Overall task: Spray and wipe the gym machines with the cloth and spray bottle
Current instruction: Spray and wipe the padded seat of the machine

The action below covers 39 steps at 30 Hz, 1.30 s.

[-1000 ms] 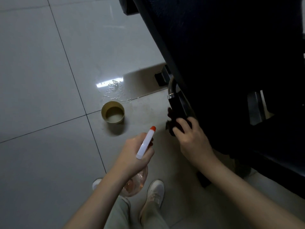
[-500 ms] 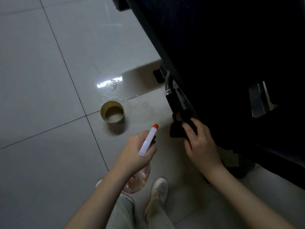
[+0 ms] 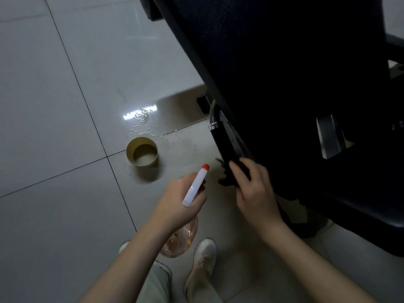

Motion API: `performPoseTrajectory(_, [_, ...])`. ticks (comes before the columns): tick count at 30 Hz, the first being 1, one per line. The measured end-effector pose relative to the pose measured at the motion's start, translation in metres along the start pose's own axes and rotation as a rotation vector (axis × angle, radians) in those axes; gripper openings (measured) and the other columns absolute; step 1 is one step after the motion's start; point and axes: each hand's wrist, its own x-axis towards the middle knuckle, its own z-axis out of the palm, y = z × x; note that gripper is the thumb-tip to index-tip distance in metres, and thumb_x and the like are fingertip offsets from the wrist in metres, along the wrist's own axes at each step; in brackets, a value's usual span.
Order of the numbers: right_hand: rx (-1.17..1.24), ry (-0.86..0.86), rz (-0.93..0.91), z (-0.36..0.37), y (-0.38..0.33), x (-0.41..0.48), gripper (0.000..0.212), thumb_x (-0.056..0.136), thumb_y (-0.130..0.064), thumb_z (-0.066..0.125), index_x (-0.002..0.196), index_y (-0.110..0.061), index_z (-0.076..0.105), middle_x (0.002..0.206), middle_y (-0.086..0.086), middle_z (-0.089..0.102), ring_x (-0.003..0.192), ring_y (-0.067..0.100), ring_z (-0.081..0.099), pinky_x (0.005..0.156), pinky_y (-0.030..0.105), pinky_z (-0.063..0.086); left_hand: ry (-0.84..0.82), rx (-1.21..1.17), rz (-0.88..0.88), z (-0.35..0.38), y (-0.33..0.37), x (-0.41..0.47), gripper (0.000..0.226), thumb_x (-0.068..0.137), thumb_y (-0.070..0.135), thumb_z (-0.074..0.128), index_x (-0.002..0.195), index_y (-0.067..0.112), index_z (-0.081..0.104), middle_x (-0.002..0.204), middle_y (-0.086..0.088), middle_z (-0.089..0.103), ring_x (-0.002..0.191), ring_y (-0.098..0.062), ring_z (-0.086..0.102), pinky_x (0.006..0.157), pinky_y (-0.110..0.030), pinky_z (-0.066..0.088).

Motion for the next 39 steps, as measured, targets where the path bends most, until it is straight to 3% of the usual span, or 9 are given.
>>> performPoseTrajectory(4, [-0.093, 0.120, -0.160, 0.011, -0.022, 0.099, 0.044, 0.086, 0.002, 0.037, 0.125, -0.003, 0.057, 0.129, 0.022, 0.054, 0.115, 0.040, 0.051, 0.092, 0.045, 0.047, 0.015, -0.008, 0.002, -0.001, -0.005, 0.001, 0.036, 0.076, 0.037, 0.050, 0.100, 0.015, 0.062, 0.095, -0.003, 0.069, 0.084, -0.016, 0.064, 0.076, -0.041, 0.054])
performPoseTrajectory(7, [-0.276, -0.037, -0.235, 0.038, -0.026, 0.141, 0.047, 0.082, -0.001, 0.030, 0.110, -0.003, 0.067, 0.120, 0.019, 0.062, 0.111, 0.037, 0.058, 0.089, 0.040, 0.049, 0.007, 0.014, 0.001, -0.001, -0.009, -0.001, 0.039, 0.076, 0.040, 0.049, 0.104, 0.016, 0.061, 0.098, -0.003, 0.068, 0.086, -0.016, 0.063, 0.077, -0.036, 0.055])
performPoseTrajectory(12, [-0.460, -0.188, -0.321, 0.036, -0.031, 0.128, 0.024, 0.076, 0.004, 0.046, 0.074, -0.006, 0.068, 0.085, 0.011, 0.063, 0.085, 0.031, 0.061, 0.073, 0.035, 0.050, -0.024, 0.026, -0.009, -0.006, -0.015, -0.006, 0.043, 0.075, 0.041, 0.050, 0.108, 0.015, 0.060, 0.099, -0.003, 0.067, 0.089, -0.017, 0.063, 0.080, -0.041, 0.055])
performPoseTrajectory(14, [-0.416, -0.252, -0.326, 0.023, -0.033, 0.111, 0.009, 0.069, -0.001, 0.068, 0.075, -0.008, 0.069, 0.086, 0.010, 0.064, 0.084, 0.030, 0.061, 0.068, 0.033, 0.051, -0.023, 0.034, -0.003, -0.009, -0.016, -0.007, 0.042, 0.076, 0.041, 0.050, 0.107, 0.015, 0.060, 0.098, -0.003, 0.067, 0.088, -0.017, 0.063, 0.079, -0.043, 0.054])
performPoseTrajectory(16, [-0.321, -0.236, -0.325, 0.011, -0.030, 0.099, 0.017, 0.064, -0.004, 0.074, 0.080, -0.008, 0.070, 0.088, 0.011, 0.066, 0.087, 0.032, 0.062, 0.067, 0.035, 0.052, -0.016, 0.029, 0.004, -0.013, -0.017, -0.008, 0.041, 0.076, 0.040, 0.050, 0.106, 0.015, 0.061, 0.097, -0.003, 0.068, 0.086, -0.017, 0.064, 0.078, -0.042, 0.054])
performPoseTrajectory(22, [-0.385, -0.205, -0.366, 0.030, -0.007, 0.114, 0.050, 0.072, -0.011, 0.070, 0.120, -0.006, 0.060, 0.136, 0.018, 0.049, 0.128, 0.037, 0.040, 0.106, 0.046, 0.034, 0.040, 0.001, -0.002, -0.017, -0.014, -0.003, 0.043, 0.075, 0.035, 0.049, 0.106, 0.007, 0.062, 0.095, -0.011, 0.068, 0.086, -0.025, 0.064, 0.077, -0.047, 0.053])
performPoseTrajectory(30, [-0.307, -0.150, -0.276, 0.021, 0.005, 0.065, 0.034, 0.074, -0.006, 0.065, 0.108, -0.007, 0.064, 0.131, 0.017, 0.036, 0.105, 0.038, 0.044, 0.077, 0.042, 0.053, 0.045, 0.022, 0.029, -0.021, 0.001, -0.008, 0.046, 0.075, 0.036, 0.051, 0.111, 0.009, 0.060, 0.099, -0.010, 0.068, 0.088, -0.024, 0.065, 0.078, -0.045, 0.055])
performPoseTrajectory(34, [-0.225, -0.147, -0.193, 0.015, 0.009, 0.043, 0.037, 0.073, -0.006, 0.071, 0.109, -0.007, 0.064, 0.130, 0.017, 0.040, 0.100, 0.039, 0.056, 0.075, 0.042, 0.055, 0.059, 0.025, 0.036, -0.020, 0.005, -0.010, 0.044, 0.074, 0.034, 0.051, 0.109, 0.009, 0.062, 0.097, -0.010, 0.069, 0.087, -0.024, 0.065, 0.077, -0.047, 0.055])
performPoseTrajectory(39, [-0.180, -0.076, -0.150, 0.010, 0.018, 0.009, 0.033, 0.082, -0.005, 0.057, 0.115, -0.007, 0.058, 0.128, 0.018, 0.039, 0.102, 0.036, 0.046, 0.077, 0.042, 0.054, 0.061, 0.054, 0.074, -0.013, 0.011, -0.010, 0.039, 0.075, 0.033, 0.051, 0.104, 0.011, 0.062, 0.095, -0.006, 0.069, 0.085, -0.023, 0.065, 0.076, -0.050, 0.054])
